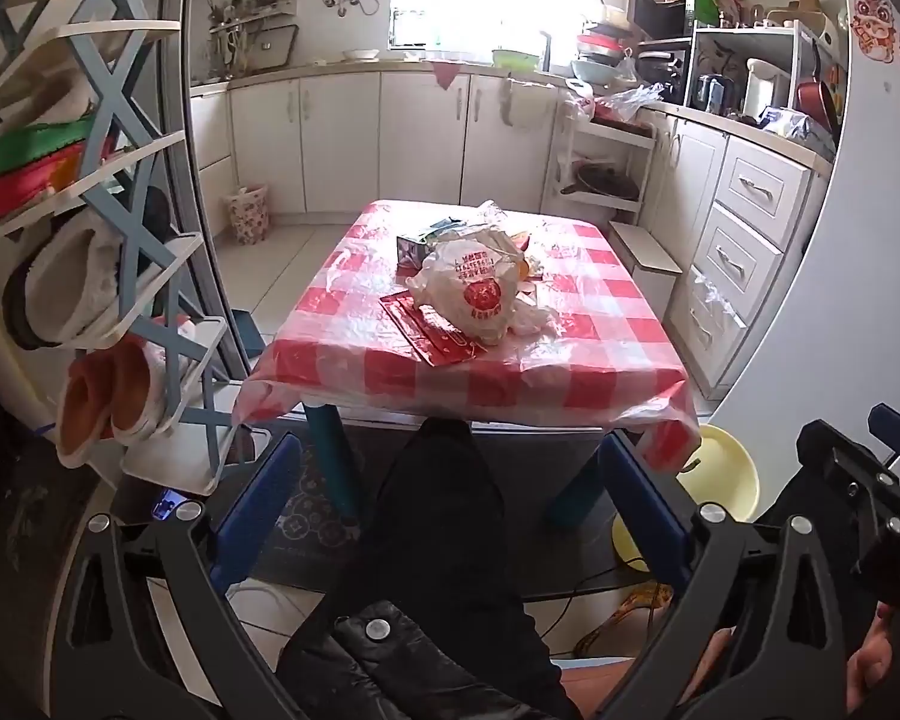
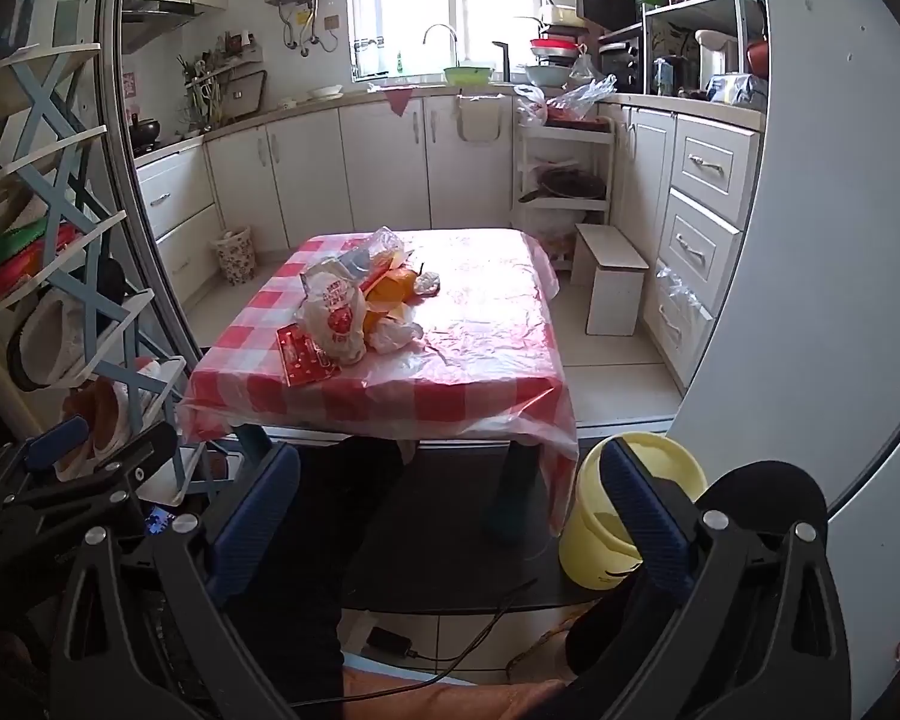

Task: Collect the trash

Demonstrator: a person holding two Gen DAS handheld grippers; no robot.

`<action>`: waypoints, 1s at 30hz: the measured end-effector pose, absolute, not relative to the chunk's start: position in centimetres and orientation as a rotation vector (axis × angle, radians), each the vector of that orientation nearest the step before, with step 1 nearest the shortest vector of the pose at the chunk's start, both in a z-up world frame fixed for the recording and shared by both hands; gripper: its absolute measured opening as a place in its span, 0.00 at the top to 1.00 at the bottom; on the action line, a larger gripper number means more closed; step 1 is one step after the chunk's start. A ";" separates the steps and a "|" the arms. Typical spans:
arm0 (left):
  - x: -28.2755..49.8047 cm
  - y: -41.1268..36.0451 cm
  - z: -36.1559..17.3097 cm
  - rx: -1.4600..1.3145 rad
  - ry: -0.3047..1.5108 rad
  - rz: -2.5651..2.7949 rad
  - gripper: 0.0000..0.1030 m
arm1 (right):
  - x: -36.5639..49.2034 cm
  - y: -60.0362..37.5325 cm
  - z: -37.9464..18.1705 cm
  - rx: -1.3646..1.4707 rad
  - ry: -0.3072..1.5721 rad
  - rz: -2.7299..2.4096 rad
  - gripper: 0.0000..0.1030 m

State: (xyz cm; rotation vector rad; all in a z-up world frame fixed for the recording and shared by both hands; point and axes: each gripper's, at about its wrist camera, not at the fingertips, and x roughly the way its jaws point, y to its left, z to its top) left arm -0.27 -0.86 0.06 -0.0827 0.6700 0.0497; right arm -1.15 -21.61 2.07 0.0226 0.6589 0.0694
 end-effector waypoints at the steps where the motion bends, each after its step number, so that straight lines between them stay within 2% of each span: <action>1: -0.2 -0.8 0.1 -0.083 0.670 0.051 0.08 | -1.2 -21.7 2.1 0.022 0.660 0.072 0.07; 30: -0.4 -0.5 0.0 -0.078 0.677 0.051 0.08 | -1.7 -21.2 1.7 0.012 0.661 0.109 0.07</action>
